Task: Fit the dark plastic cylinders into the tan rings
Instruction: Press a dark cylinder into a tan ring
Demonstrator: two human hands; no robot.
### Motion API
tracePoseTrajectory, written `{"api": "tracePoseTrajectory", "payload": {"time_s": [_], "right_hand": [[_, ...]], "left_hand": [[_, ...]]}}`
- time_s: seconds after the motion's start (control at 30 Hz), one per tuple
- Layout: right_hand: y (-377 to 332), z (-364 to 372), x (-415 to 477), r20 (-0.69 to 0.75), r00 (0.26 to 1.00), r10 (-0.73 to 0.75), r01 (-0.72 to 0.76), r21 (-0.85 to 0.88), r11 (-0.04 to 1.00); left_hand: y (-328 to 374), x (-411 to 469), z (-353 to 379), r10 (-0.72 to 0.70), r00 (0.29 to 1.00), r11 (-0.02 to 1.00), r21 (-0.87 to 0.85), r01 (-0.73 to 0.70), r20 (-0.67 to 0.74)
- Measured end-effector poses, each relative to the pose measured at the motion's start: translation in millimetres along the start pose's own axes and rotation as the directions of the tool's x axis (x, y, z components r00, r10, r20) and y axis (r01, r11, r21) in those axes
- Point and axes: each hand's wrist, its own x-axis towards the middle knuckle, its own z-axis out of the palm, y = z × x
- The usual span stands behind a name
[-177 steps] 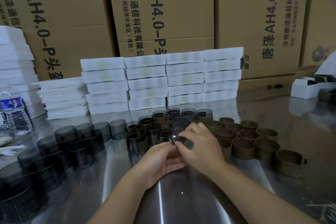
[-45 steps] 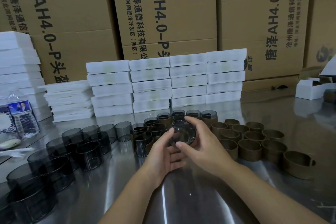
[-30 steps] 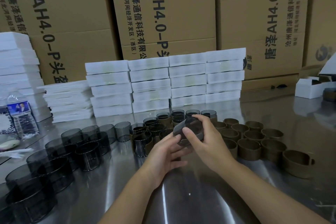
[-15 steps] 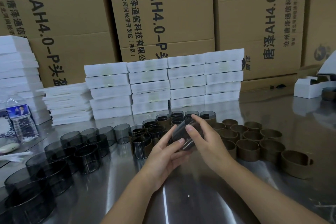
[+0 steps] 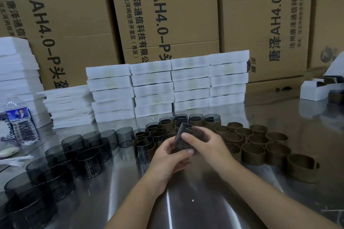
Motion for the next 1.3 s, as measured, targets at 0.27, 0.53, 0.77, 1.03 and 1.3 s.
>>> {"api": "tracePoseTrajectory", "payload": {"time_s": [0.27,0.53,0.77,1.03,1.3], "right_hand": [[-6,-1,-3,0.012,0.999,-0.048,0.047,0.07,0.996],[-11,-4,-5,0.024,0.998,0.055,-0.058,0.144,0.988],[-11,-3,-3,0.094,0.984,0.151,-0.164,0.14,0.977],[-12,-1,-5,0.123,0.987,0.103,-0.12,0.139,0.983],[-3,-1,-3,-0.033,0.999,0.039,-0.041,-0.075,0.996]], "left_hand": [[4,-4,4,-0.013,1.0,1.0,-0.003,0.013,-0.022],[9,-8,5,-0.034,0.999,0.999,-0.038,0.035,0.016],[11,-8,3,-0.081,0.979,0.989,-0.104,0.102,0.188],[8,-7,4,-0.081,0.97,0.993,-0.066,0.099,0.23],[6,-5,9,-0.097,0.993,0.992,0.083,0.092,0.063]]}}
